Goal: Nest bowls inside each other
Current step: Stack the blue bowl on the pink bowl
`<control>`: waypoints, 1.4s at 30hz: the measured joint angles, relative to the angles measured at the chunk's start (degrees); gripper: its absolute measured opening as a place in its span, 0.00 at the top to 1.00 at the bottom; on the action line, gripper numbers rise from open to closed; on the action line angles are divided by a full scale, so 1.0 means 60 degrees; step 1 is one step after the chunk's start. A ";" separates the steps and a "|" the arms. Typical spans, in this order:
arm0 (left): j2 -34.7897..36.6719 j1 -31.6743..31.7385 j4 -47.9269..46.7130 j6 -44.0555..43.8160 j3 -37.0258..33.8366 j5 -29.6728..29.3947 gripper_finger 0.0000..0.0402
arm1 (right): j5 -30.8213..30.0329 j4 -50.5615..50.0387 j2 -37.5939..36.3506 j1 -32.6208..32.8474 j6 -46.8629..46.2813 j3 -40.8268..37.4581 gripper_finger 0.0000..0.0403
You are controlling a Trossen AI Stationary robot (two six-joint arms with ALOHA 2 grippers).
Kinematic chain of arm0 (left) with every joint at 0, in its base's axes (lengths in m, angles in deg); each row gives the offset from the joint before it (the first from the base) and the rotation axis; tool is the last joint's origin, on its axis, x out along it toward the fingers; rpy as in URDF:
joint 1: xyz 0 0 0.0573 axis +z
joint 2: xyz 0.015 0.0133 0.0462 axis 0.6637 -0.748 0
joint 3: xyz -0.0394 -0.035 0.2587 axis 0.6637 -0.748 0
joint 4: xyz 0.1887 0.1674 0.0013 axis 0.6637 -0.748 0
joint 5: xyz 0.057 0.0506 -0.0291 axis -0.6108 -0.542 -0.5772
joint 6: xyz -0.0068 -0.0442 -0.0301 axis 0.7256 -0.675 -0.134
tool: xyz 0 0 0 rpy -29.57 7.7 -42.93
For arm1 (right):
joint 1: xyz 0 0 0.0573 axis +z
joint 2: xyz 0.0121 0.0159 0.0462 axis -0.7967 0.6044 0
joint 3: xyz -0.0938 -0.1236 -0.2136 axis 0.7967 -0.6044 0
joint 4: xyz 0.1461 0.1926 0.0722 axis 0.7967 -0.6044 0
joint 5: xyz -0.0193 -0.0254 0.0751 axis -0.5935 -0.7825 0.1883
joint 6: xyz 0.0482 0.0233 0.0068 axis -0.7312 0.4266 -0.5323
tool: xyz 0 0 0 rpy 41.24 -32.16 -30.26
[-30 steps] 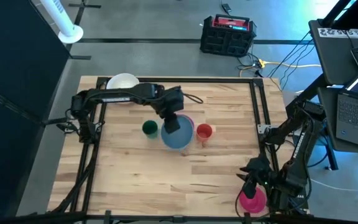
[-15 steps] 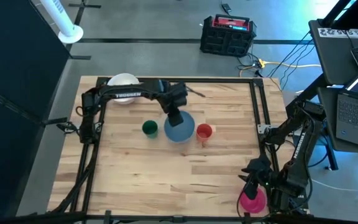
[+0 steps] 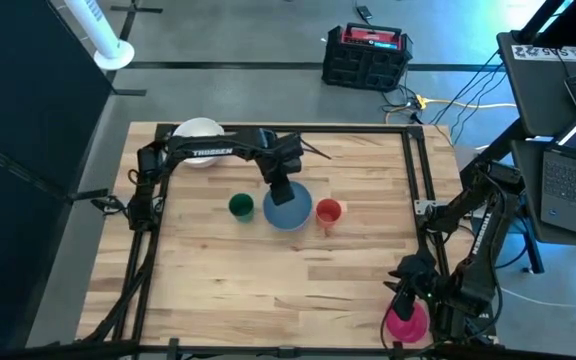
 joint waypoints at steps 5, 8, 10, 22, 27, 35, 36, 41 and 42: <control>-0.0145 0.0082 0.0072 0.0282 -0.0051 -0.0055 1.00 | 0.0004 0.0083 0.0000 -0.0004 -0.0011 0.0000 0.66; -0.0145 0.0090 0.0229 0.0446 -0.0051 -0.0062 0.97 | 0.0011 0.0098 0.0000 -0.0004 -0.0011 0.0000 0.66; -0.0145 0.0133 0.0227 0.0446 -0.0051 -0.0036 0.92 | 0.0024 0.0094 0.0000 -0.0004 -0.0011 0.0000 0.66; -0.0109 0.0150 0.0088 0.0473 0.0237 0.0043 0.69 | 0.0076 0.0045 0.0000 -0.0004 0.0098 0.0004 0.66; -0.0080 0.0155 -0.0034 0.0555 0.0450 0.0038 0.67 | 0.0076 0.0019 0.0000 -0.0004 0.0195 0.0004 0.66; -0.0068 0.0220 -0.0232 0.0933 0.0539 -0.0445 0.63 | 0.0076 -0.0024 0.0000 -0.0004 0.0276 0.0004 0.66; -0.0068 0.0278 -0.0237 0.0956 0.0539 -0.0526 0.61 | 0.0076 -0.0055 0.0000 -0.0004 0.0288 0.0004 0.66; -0.0027 0.0515 -0.0264 0.0958 0.0539 -0.0886 0.54 | 0.0076 -0.0094 0.0000 -0.0004 0.0305 0.0004 0.66; 0.0030 0.0559 -0.0392 0.0923 0.0539 -0.1198 0.54 | 0.0076 -0.0091 0.0000 -0.0004 0.0306 0.0004 0.66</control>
